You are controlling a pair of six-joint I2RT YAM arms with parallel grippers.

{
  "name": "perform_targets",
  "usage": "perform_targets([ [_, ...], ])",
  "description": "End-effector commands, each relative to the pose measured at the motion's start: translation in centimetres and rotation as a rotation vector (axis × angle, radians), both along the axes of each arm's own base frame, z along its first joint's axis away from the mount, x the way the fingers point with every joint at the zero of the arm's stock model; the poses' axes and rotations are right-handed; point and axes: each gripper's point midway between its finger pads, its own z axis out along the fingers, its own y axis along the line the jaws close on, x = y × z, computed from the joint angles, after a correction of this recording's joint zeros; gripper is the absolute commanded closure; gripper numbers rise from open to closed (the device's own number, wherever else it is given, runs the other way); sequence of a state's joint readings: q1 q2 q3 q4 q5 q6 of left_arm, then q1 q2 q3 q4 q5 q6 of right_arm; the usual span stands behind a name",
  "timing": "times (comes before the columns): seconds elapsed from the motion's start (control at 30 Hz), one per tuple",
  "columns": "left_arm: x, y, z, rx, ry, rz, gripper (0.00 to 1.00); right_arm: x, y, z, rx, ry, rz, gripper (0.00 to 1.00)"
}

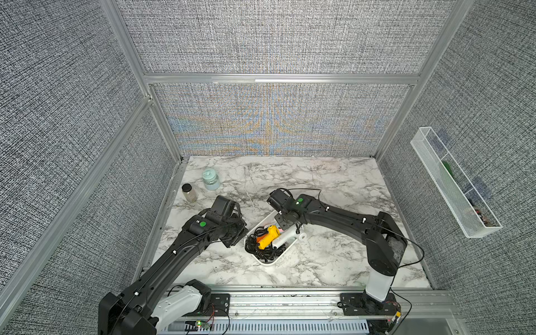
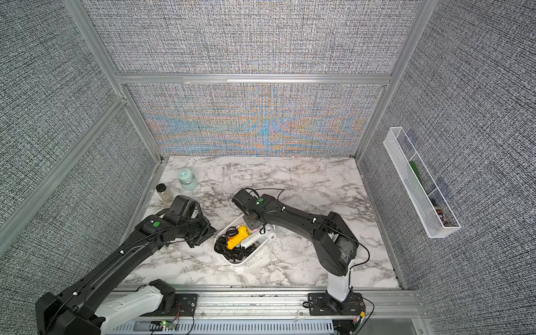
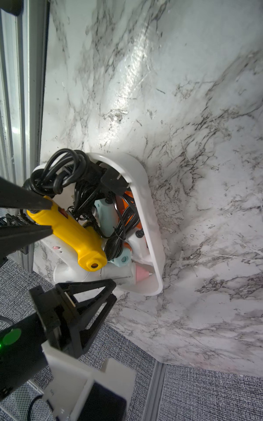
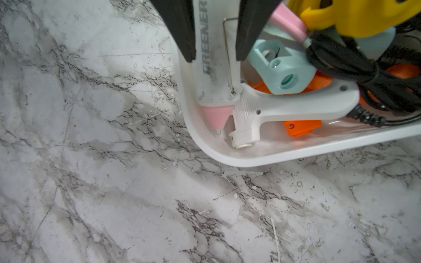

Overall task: Put the hot melt glue gun into the storage box
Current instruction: Place the hot melt adhesive gun in the storage box.

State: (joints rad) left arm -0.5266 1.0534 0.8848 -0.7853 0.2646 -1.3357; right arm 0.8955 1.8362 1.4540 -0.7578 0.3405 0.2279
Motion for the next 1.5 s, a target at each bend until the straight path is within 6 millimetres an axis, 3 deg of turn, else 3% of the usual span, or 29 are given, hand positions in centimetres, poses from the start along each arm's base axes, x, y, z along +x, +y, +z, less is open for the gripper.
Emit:
perform_targets([
  [0.0,0.1,0.2,-0.1,0.009,-0.004,-0.001,0.80,-0.9,-1.5,0.2,-0.053,0.042,-0.027,0.51],
  [0.17,0.0,0.2,-0.2,0.010,-0.004,0.000,0.80,-2.2,-2.3,-0.4,-0.017,0.115,-0.067,0.38],
  [0.57,0.0,0.2,-0.2,0.003,-0.005,0.001,0.80,-3.3,-1.9,-3.6,0.000,0.205,-0.084,0.38],
  [0.7,-0.1,0.3,-0.3,0.006,-0.004,0.005,0.80,-3.4,-2.2,-4.3,-0.015,0.218,-0.086,0.48],
  [0.8,-0.1,0.3,-0.4,0.007,-0.002,0.005,0.80,-3.3,-2.4,-4.5,-0.021,0.221,-0.095,0.66],
  [0.97,-0.1,0.3,-0.3,0.008,-0.005,0.005,0.80,-2.4,-2.2,-2.8,-0.007,0.173,-0.105,0.83],
  [1.13,-0.1,0.3,-0.3,0.007,-0.002,0.006,0.80,-0.7,-0.9,1.3,0.062,0.079,-0.106,0.86],
  [1.27,0.0,0.3,-0.2,0.007,-0.005,0.007,0.80,-0.3,-0.7,2.2,0.062,0.059,-0.099,0.87],
  [1.33,0.0,0.3,-0.2,0.006,-0.005,0.005,0.81,-0.5,-0.8,2.3,0.065,0.067,-0.098,0.78],
  [1.47,0.0,0.3,-0.1,0.007,-0.005,0.005,0.80,-1.7,-1.1,2.4,0.101,0.107,-0.110,0.20],
])
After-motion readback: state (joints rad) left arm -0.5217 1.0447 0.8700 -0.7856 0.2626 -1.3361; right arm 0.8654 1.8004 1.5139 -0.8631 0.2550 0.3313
